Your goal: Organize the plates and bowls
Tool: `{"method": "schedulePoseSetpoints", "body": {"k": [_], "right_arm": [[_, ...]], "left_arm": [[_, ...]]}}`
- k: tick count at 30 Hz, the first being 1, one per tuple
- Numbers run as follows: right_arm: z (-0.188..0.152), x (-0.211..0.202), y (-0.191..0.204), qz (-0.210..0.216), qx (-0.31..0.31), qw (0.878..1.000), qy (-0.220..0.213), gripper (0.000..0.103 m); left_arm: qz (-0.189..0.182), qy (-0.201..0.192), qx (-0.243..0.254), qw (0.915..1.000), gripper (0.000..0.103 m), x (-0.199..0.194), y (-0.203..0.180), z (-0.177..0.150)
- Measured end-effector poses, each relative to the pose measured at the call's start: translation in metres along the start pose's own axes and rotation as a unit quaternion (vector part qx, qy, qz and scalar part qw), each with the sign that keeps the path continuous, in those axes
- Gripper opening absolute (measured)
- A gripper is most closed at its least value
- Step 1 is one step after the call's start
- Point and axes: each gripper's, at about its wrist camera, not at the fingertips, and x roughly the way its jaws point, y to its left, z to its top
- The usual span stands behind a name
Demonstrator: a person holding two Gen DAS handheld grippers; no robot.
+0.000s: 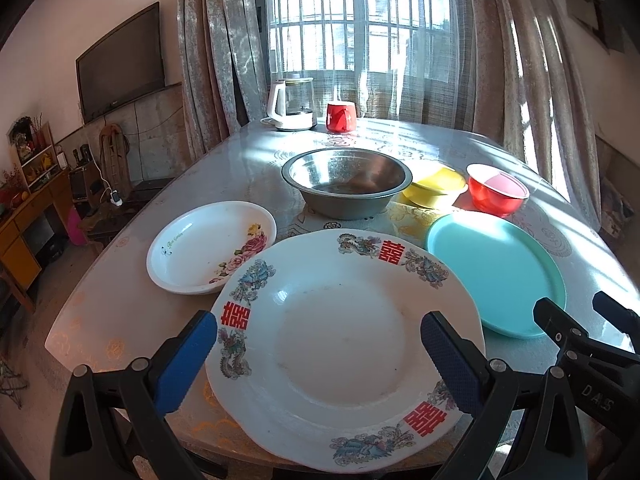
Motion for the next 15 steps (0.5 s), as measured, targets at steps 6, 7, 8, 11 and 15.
{"method": "schedulePoseSetpoints", "body": {"k": [6, 7, 8, 11, 15], "right_arm": [[-0.0013, 0.0007, -0.0013, 0.004, 0.003, 1.0, 0.003, 0.099], [-0.0013, 0.0007, -0.0014, 0.005, 0.003, 1.0, 0.003, 0.099], [-0.0014, 0.0004, -0.0013, 0.006, 0.003, 1.0, 0.002, 0.099], [-0.0016, -0.0001, -0.0007, 0.008, 0.002, 1.0, 0.002, 0.099], [-0.0018, 0.0005, -0.0003, 0.01, 0.001, 1.0, 0.002, 0.099]], "left_arm": [[-0.001, 0.002, 0.001, 1.0, 0.103, -0.0004, -0.001, -0.0007], [-0.001, 0.002, 0.001, 1.0, 0.103, 0.0002, -0.0021, -0.0003], [-0.001, 0.002, 0.002, 1.0, 0.103, 0.0001, -0.0024, -0.0004], [-0.002, 0.002, 0.002, 1.0, 0.103, -0.0003, -0.0033, -0.0009], [-0.002, 0.003, 0.003, 1.0, 0.103, -0.0008, -0.0039, -0.0006]]}}
